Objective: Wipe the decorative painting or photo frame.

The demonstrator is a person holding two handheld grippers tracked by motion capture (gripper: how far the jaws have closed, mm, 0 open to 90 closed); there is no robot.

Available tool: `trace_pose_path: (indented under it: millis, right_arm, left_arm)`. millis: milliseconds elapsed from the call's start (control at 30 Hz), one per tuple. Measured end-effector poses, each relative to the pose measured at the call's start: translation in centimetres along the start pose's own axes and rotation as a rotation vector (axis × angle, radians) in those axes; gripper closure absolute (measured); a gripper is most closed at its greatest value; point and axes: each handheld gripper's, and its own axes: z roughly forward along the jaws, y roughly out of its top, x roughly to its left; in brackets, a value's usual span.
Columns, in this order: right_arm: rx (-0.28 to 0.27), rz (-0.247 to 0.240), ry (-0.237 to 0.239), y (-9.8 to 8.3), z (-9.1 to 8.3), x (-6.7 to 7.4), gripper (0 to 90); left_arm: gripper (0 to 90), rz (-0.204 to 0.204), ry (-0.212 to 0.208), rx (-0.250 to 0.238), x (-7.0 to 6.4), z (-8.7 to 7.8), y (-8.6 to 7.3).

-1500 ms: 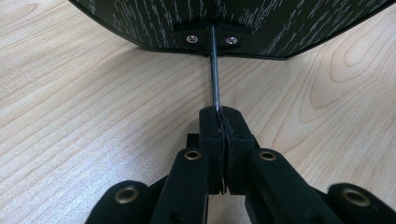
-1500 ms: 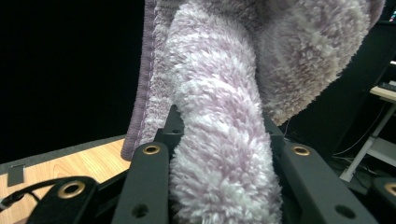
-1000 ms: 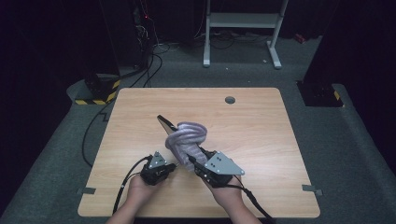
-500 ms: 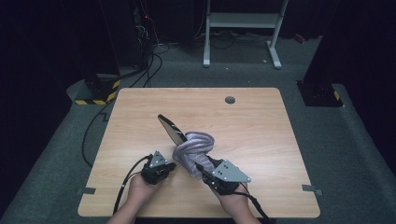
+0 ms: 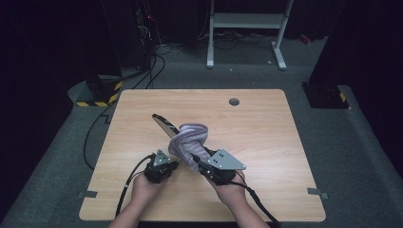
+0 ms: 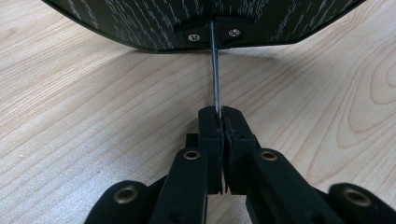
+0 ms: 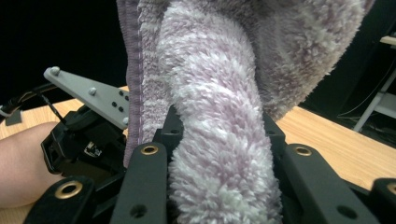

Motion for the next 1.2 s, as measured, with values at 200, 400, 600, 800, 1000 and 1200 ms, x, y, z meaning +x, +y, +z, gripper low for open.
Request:
trace_pose_path:
  millis: [200, 400, 600, 800, 1000, 1200]
  right_arm:
    - [0.027, -0.005, -0.014, -1.4, -0.8, 0.0, 65.8]
    - [0.086, 0.024, -0.027, -4.4, -1.6, -0.4, 66.1]
    - [0.215, 0.065, -0.012, -7.0, -0.6, -0.9, 66.1]
    - [0.341, 0.108, -0.007, -8.4, 1.5, -1.8, 66.0]
    - [0.403, 0.139, -0.011, -9.1, 2.8, -2.4, 63.7]
    - [0.381, 0.134, 0.000, -9.1, 1.6, -2.4, 49.4]
  left_arm:
    - [87.9, -0.002, -0.001, -0.002, 0.1, 0.0, -0.1]
    - [88.1, -0.012, -0.010, -0.004, 0.2, 0.0, -0.1]
    - [88.0, -0.013, -0.014, -0.001, 0.3, 0.0, -0.1]
    - [87.7, -0.012, -0.013, -0.006, 0.3, 0.1, -0.1]
    - [87.2, -0.009, -0.015, -0.009, 0.3, 0.2, -0.1]
    - [87.5, -0.003, -0.016, -0.008, 0.3, 0.2, -0.1]
